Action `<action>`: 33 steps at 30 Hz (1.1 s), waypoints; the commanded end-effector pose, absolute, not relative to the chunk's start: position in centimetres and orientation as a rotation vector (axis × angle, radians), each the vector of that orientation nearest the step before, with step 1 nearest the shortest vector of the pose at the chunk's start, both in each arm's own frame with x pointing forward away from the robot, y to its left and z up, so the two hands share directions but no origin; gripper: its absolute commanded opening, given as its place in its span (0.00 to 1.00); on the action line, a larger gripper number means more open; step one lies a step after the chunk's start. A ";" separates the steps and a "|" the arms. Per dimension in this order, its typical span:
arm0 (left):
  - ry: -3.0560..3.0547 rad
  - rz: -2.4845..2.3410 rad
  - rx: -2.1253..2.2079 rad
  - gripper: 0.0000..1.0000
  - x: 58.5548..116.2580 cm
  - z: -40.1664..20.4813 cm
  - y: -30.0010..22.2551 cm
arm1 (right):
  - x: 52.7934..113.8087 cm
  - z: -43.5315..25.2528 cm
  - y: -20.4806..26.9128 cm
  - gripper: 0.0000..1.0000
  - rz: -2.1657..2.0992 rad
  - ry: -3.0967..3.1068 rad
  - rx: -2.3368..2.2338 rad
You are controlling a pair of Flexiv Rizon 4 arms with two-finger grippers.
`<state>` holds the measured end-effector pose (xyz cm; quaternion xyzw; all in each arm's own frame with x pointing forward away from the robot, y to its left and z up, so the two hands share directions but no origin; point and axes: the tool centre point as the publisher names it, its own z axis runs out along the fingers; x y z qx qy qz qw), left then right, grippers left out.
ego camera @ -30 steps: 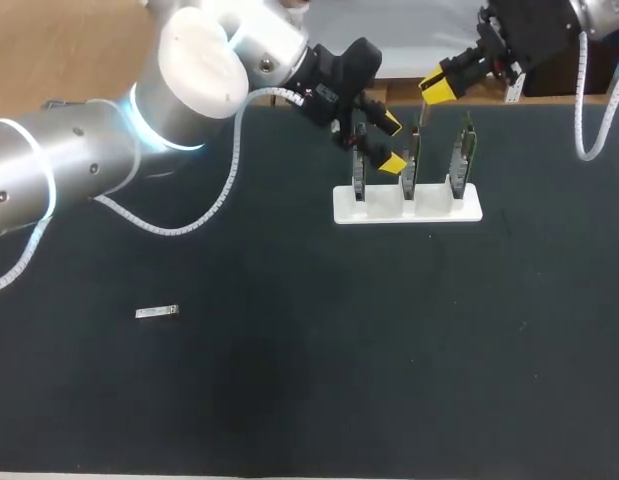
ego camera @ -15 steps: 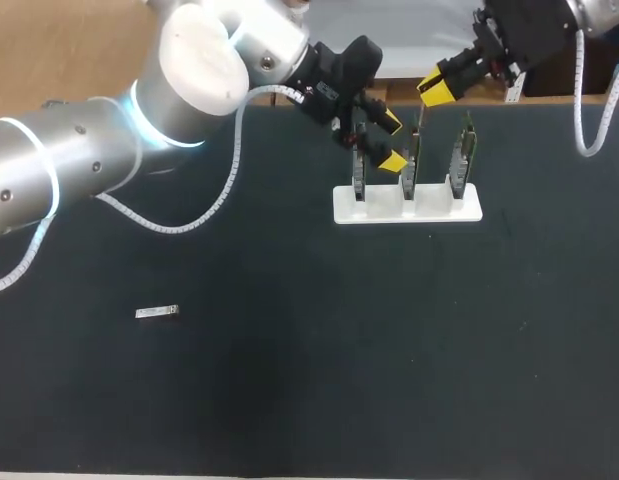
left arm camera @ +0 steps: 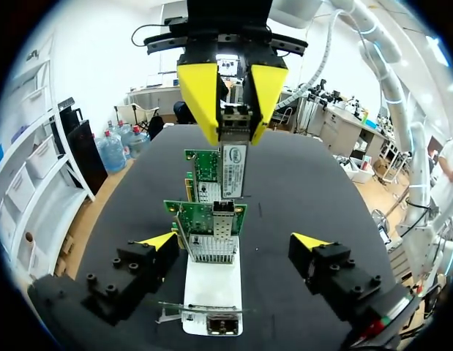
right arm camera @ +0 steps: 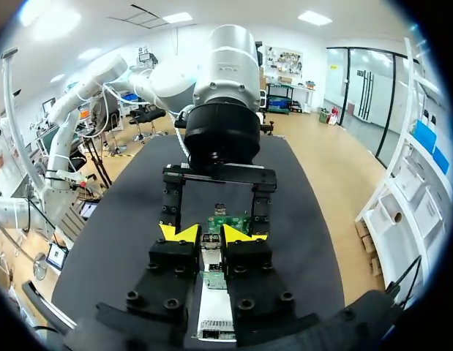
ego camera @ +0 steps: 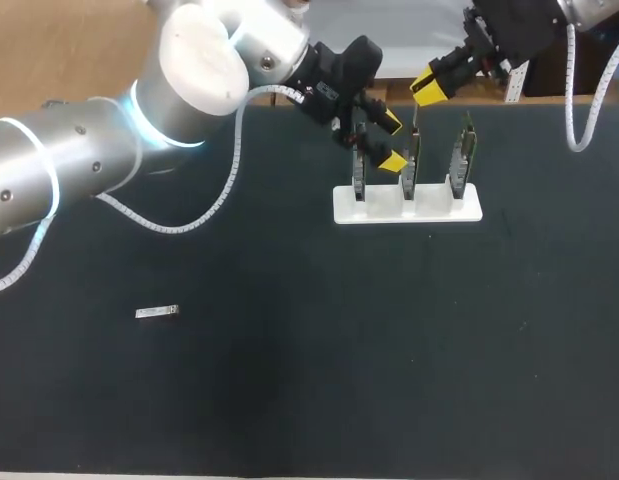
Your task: Pick up the optical module with the left hand, and insert it into the network port with the right hand.
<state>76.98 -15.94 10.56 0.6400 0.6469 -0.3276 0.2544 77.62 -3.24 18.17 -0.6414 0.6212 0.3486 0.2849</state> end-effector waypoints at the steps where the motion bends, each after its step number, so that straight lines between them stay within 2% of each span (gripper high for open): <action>1: 1.761 -0.891 1.744 1.00 77.2 10.6 -16.0 | 77.7 18.0 -3.1 0.00 0.929 1.668 -1.720; 33: 1.761 -0.891 1.744 1.00 77.2 10.6 -16.0 | 77.4 17.1 -3.2 0.00 0.940 1.694 -1.716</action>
